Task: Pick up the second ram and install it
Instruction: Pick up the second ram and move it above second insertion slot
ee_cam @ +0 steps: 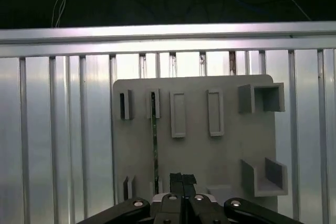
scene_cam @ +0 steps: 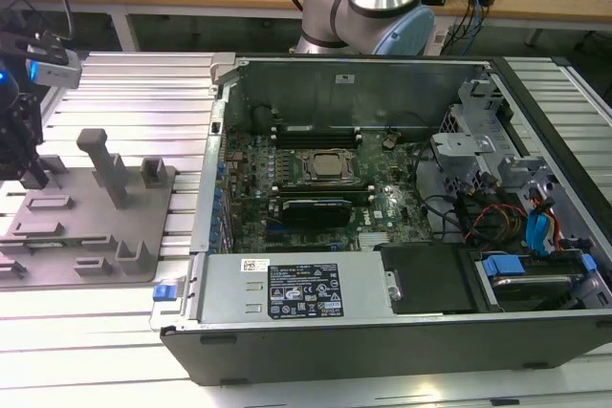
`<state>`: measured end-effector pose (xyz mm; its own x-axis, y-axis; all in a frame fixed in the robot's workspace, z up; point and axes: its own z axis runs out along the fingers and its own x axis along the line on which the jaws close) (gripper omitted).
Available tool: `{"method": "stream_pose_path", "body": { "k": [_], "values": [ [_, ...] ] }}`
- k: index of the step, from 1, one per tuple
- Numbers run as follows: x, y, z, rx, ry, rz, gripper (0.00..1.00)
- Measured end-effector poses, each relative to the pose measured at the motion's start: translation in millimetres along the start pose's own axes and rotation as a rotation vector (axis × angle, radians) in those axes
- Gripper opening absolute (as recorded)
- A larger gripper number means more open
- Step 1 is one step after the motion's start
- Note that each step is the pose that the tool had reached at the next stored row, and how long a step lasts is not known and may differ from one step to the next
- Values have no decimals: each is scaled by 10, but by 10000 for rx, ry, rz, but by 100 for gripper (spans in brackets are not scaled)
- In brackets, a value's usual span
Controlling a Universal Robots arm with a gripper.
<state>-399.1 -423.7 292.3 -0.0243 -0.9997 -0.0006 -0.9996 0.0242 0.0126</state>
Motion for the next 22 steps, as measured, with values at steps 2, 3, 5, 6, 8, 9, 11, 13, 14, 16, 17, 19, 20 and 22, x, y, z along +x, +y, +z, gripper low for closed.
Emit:
{"method": "stream_pose_path", "body": {
  "k": [2, 3, 5, 6, 8, 9, 11, 13, 14, 16, 17, 19, 20, 22],
  "values": [
    [6, 12, 28, 0, -5, -67, 8],
    [8, 15, 36, 1, -6, -88, 8],
    [33, 29, 79, 1, -5, -209, 8],
    [44, 38, 109, 2, -6, -278, 8],
    [62, 59, 170, 0, -3, -433, 8],
    [66, 73, 195, -1, -1, -501, 8],
    [70, 90, 217, -1, 0, -568, 8],
    [85, 105, 269, 0, 0, -667, 8],
    [93, 108, 300, -2, 2, -721, 8],
    [102, 112, 350, 0, 2, -806, 8],
    [103, 114, 367, 0, 2, -838, 8],
    [107, 128, 393, 0, 3, -912, 8],
    [110, 134, 403, 1, 3, -943, 8],
    [117, 143, 414, -1, 5, -987, 8]
  ]
}}
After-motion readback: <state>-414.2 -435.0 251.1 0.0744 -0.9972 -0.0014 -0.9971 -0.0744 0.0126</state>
